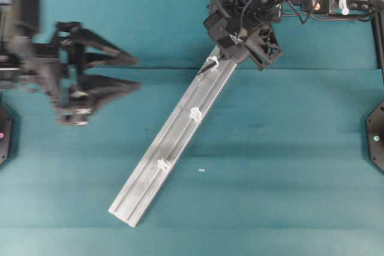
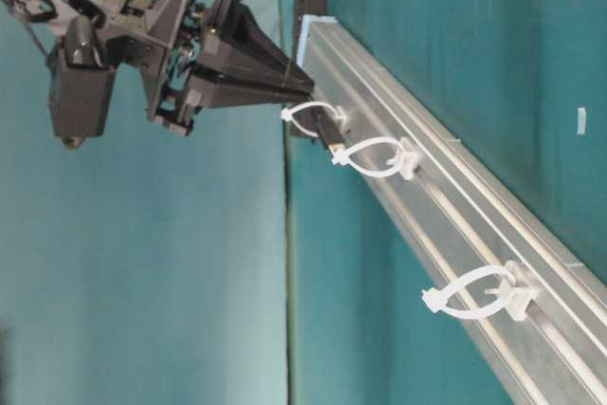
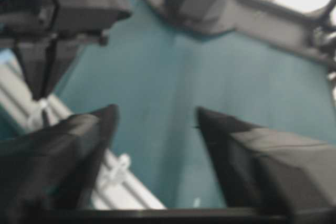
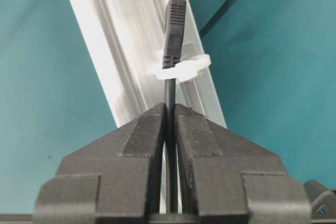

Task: Pass the USB cable through three rings with both arms.
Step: 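Move the left gripper to the plug emerging from the first ring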

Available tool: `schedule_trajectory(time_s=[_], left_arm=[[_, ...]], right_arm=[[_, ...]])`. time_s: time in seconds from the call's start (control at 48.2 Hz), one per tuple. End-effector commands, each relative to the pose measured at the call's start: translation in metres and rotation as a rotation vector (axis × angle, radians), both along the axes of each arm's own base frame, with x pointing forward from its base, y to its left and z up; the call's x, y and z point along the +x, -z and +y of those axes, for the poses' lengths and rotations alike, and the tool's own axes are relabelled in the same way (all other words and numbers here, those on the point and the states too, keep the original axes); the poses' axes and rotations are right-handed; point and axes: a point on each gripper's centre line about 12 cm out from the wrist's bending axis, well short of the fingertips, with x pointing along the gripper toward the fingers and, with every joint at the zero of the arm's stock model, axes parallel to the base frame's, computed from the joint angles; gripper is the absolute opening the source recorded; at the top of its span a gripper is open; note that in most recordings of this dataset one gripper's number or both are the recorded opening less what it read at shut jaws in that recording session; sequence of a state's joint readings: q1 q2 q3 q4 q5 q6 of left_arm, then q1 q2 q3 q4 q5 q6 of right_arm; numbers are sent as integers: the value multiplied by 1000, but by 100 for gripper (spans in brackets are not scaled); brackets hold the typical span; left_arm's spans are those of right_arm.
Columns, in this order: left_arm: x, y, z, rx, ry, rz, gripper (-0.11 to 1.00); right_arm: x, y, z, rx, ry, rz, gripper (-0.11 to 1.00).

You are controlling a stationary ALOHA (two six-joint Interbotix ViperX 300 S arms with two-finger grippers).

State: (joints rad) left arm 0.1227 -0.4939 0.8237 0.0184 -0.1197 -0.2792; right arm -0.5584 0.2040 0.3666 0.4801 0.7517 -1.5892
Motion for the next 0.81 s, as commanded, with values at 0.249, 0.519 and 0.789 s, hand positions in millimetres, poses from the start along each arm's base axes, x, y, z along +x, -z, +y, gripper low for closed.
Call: schedule_trajectory(time_s=[0.249,0.519,0.789], left_arm=[[46,60,32,-11,-68,169,90],[69,93,49,-16,-95,239,90],[90,119,65,5,-107,294,90]], right_arm=[[5,-2,2,5,-4,-17,8],[6,-2,2,11,2,-22,8],[7,-3,2,24,13,-30,8]])
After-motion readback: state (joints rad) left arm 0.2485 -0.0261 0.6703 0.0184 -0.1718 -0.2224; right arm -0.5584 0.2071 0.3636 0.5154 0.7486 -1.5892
